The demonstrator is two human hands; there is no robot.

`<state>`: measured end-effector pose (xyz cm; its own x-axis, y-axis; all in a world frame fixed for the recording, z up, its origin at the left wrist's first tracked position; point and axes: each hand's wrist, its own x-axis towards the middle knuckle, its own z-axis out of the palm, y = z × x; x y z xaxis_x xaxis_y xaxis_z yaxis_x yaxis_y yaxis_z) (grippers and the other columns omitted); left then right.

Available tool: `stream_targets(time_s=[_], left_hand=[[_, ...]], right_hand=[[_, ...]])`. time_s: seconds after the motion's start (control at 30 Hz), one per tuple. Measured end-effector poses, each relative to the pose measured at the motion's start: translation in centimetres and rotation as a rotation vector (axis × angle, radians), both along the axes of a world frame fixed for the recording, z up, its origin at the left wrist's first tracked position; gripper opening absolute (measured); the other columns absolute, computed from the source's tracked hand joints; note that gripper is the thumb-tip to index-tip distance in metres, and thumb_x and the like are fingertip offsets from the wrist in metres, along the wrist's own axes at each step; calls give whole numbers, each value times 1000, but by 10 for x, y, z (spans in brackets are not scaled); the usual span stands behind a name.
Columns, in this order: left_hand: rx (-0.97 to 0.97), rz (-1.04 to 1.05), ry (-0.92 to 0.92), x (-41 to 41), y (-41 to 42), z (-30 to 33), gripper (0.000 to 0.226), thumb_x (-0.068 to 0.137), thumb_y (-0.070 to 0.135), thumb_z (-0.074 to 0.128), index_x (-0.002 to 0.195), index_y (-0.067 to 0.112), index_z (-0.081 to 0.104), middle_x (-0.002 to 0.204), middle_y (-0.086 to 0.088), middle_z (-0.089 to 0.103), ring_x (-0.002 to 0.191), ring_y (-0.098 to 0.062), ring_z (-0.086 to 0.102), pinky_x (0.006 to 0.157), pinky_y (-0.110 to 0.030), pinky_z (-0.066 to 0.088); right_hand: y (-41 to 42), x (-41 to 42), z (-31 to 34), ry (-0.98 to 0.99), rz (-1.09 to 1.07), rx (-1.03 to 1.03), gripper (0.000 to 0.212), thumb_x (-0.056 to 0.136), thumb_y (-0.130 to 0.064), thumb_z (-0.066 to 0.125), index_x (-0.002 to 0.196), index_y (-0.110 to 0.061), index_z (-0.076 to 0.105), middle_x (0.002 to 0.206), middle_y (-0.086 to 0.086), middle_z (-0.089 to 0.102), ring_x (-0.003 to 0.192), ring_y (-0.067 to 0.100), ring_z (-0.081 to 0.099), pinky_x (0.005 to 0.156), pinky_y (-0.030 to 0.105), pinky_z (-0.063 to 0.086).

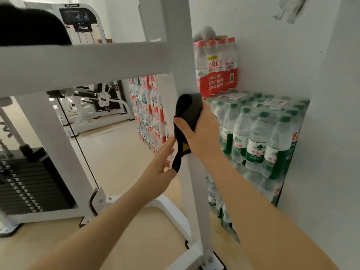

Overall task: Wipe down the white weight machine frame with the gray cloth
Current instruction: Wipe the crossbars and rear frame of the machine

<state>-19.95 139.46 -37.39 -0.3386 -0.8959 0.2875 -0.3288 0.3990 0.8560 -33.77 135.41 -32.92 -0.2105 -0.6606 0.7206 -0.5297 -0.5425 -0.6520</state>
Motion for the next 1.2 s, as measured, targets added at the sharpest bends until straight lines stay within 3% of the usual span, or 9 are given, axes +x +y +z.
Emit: stream_targets(time_s=[0.23,0.33,0.43,0.5,0.6,0.7,0.93,1.07,1.2], left_hand=[[102,-14,47,-8,3,-20,93,75,-17,34,126,59,20,134,36,30,123,13,32,104,-21,26],[118,3,-27,-2,2,-10,93,72,-17,34,137,48,19,145,22,27,134,0,24,107,-25,21],[24,35,-210,4,3,7,88,77,-12,40,144,37,10,136,25,26,120,9,31,86,2,25],[-70,51,-272,7,5,21,89,77,-10,43,145,34,5,132,25,27,116,15,27,86,4,21],[-163,70,-280,14,11,40,90,77,-6,44,145,37,5,136,24,24,120,14,14,103,-16,12],[-202,103,-261,27,17,47,90,78,-7,43,145,38,4,148,18,17,134,4,12,105,-19,11],[-205,163,-28,29,22,60,82,84,-8,41,145,36,8,153,9,20,140,-10,18,114,-37,19],[-216,193,-80,26,21,52,80,83,-5,44,146,32,11,154,8,16,141,-11,13,114,-33,15],[-228,191,-145,32,23,37,78,84,-1,45,146,31,10,153,12,15,140,-5,12,110,-23,12]], right_hand=[[18,-3,-58,2,0,186,64,80,-35,69,132,-10,41,127,5,48,119,21,43,100,39,37],[20,2,-39,-28,128,163,74,84,-19,66,142,-4,23,141,11,36,131,22,34,109,38,30],[24,9,-26,118,69,123,81,90,-12,57,147,-3,0,155,14,8,143,25,11,116,28,9],[27,12,-14,262,-32,35,79,90,-11,56,146,-1,1,155,15,2,143,27,9,112,24,10],[23,13,11,642,-241,-234,72,85,-11,62,142,5,22,150,21,23,139,32,20,112,37,18],[14,4,38,1027,-354,-441,64,84,-16,63,137,5,34,143,19,38,134,32,34,109,38,22],[12,-29,76,1417,-122,-630,60,80,-6,70,135,-3,45,142,14,42,131,30,40,108,44,26],[15,-40,88,1566,-164,-639,33,85,-19,65,113,-2,63,132,16,53,124,32,49,104,46,35],[16,-38,84,1791,-303,-576,40,93,-34,39,116,-12,64,124,5,61,124,25,51,107,40,33]])
